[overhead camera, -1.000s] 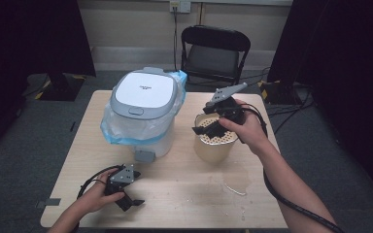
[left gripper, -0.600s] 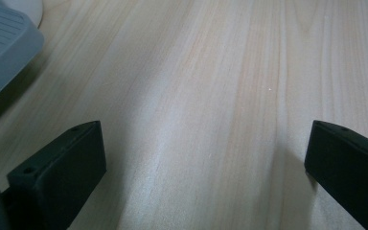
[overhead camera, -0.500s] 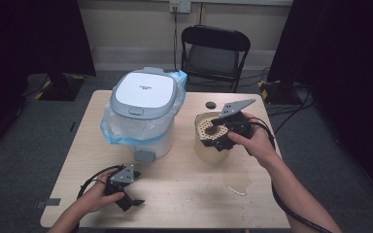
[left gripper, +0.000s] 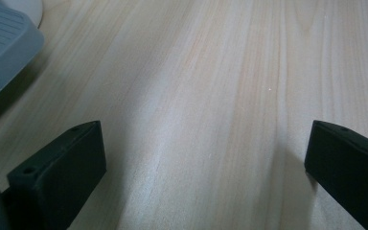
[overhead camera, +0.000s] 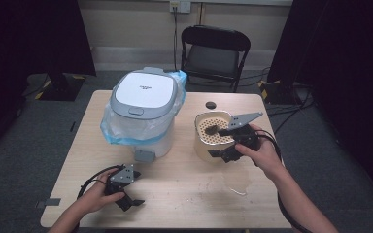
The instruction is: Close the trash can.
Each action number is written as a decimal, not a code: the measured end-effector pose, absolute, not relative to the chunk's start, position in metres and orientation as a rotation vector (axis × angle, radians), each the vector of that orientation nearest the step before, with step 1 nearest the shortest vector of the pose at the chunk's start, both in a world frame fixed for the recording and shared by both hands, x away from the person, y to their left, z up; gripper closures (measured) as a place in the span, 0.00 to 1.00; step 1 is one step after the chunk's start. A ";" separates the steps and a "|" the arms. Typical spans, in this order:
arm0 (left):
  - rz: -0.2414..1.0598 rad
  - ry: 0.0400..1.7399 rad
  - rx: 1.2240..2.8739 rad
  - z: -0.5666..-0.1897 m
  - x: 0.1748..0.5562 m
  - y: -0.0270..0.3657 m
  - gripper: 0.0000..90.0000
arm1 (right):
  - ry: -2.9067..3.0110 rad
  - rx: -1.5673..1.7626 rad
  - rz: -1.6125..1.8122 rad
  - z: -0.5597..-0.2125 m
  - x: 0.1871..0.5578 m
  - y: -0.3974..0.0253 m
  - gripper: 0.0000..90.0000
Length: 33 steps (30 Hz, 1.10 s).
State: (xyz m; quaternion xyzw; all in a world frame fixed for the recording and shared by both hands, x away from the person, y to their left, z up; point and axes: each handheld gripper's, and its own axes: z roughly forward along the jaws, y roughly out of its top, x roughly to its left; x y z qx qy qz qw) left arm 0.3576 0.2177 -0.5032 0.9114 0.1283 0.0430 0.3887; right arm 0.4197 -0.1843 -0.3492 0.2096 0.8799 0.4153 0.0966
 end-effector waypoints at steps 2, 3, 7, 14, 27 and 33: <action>0.109 0.326 2.319 -0.503 0.358 0.218 0.00 | 2.609 0.626 1.227 -0.353 0.418 -0.187 0.16; 0.110 0.325 2.318 -0.503 0.358 0.218 0.00 | 2.609 0.629 1.226 -0.356 0.417 -0.188 0.16; 0.110 0.326 2.318 -0.503 0.358 0.218 0.00 | 2.614 0.635 1.230 -0.367 0.412 -0.191 0.16; 0.110 0.325 2.318 -0.503 0.358 0.218 0.00 | 2.626 0.660 1.230 -0.390 0.403 -0.198 0.16; 0.110 0.326 2.318 -0.503 0.358 0.218 0.00 | 2.654 0.669 1.183 -0.421 0.394 -0.203 0.16; 0.110 0.325 2.318 -0.503 0.358 0.218 0.00 | 2.670 0.657 1.172 -0.434 0.389 -0.203 0.16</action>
